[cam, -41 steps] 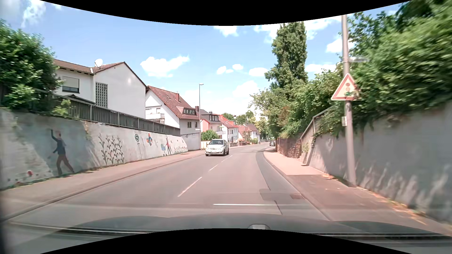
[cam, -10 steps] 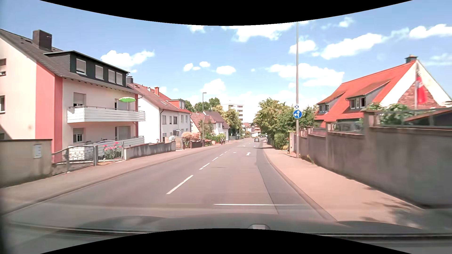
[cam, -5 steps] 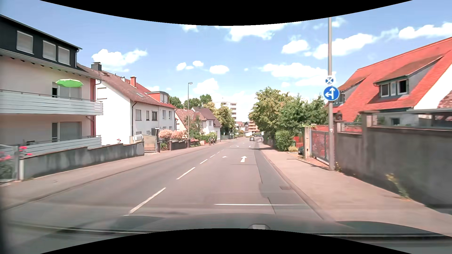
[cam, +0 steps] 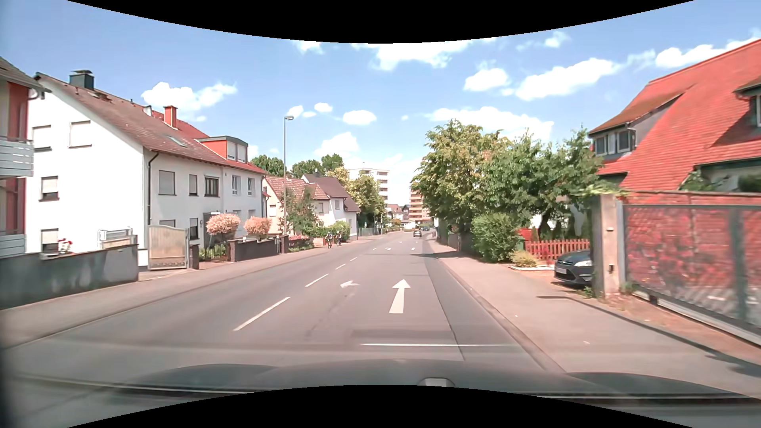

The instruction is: Follow the waypoints while adhering to traffic rules and regulations

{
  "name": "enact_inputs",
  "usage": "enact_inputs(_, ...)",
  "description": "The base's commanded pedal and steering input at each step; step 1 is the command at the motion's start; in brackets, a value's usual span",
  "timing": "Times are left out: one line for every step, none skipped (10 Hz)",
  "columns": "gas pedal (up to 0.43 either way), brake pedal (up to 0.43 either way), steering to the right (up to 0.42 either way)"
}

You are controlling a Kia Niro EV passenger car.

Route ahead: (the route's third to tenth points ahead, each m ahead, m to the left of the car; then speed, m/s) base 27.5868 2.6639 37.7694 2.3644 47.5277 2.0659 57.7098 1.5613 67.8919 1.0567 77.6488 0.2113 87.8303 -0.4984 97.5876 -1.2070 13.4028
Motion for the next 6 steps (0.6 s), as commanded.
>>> enact_inputs(0.000,0.152,0.010)
enact_inputs(0.000,0.152,0.005)
enact_inputs(0.000,0.152,0.002)
enact_inputs(0.000,0.152,0.002)
enact_inputs(0.000,0.152,0.002)
enact_inputs(0.000,0.152,0.002)
